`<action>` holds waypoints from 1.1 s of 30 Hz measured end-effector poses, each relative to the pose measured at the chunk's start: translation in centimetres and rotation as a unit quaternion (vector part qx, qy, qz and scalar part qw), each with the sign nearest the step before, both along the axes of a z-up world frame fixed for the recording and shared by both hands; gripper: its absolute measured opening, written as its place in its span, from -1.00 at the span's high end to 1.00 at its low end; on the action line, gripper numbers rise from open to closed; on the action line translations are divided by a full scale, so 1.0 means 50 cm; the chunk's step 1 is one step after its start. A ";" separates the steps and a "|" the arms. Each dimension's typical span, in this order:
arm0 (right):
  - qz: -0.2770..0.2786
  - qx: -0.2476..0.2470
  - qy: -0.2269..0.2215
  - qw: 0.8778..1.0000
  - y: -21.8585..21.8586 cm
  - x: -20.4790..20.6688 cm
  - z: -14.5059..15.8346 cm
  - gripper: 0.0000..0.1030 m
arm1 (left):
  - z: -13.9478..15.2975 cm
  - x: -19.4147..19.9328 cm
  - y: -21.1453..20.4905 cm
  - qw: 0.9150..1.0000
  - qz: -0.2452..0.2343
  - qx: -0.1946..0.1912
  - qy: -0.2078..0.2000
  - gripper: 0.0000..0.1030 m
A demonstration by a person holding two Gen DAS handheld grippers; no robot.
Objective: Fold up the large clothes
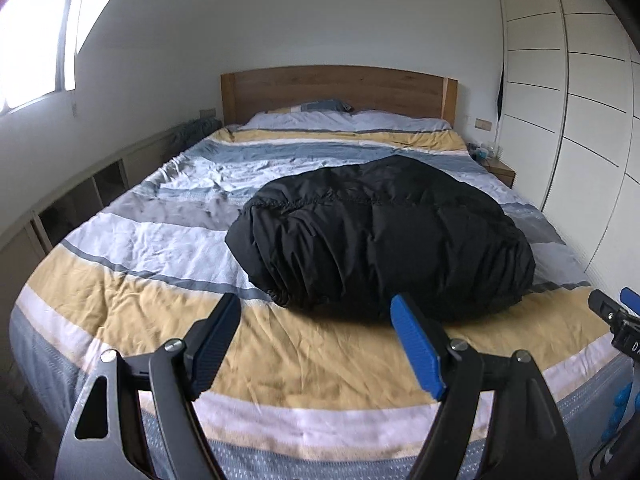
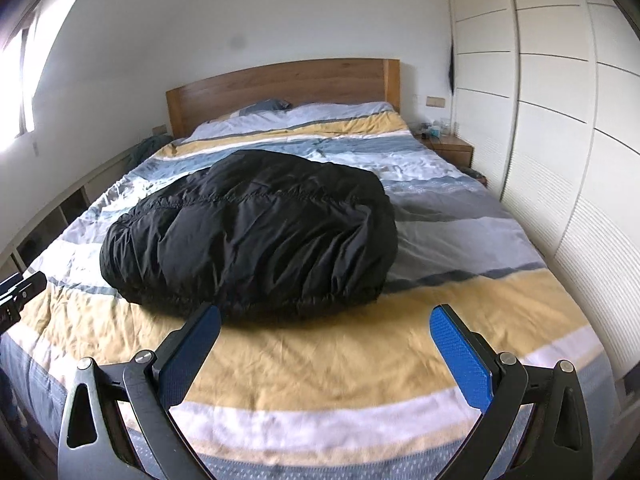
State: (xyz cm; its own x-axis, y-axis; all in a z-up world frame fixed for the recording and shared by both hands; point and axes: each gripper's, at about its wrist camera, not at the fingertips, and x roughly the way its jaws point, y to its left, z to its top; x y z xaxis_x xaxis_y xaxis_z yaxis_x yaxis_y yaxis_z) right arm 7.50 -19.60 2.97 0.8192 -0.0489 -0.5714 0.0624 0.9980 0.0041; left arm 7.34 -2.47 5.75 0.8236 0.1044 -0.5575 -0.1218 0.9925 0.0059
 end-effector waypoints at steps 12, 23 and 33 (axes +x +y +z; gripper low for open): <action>-0.005 -0.016 -0.020 1.000 0.034 -0.064 0.026 -0.99 | 0.019 -0.060 -0.044 1.000 0.001 0.022 -0.015 -0.49; -0.009 -0.031 -0.009 0.999 0.041 -0.063 -0.003 -0.99 | 0.019 -0.061 -0.040 1.000 -0.004 0.014 -0.014 -0.49; -0.017 -0.035 0.006 0.999 0.035 -0.057 -0.037 -0.99 | -0.002 -0.047 -0.037 1.000 -0.005 0.002 -0.004 -0.49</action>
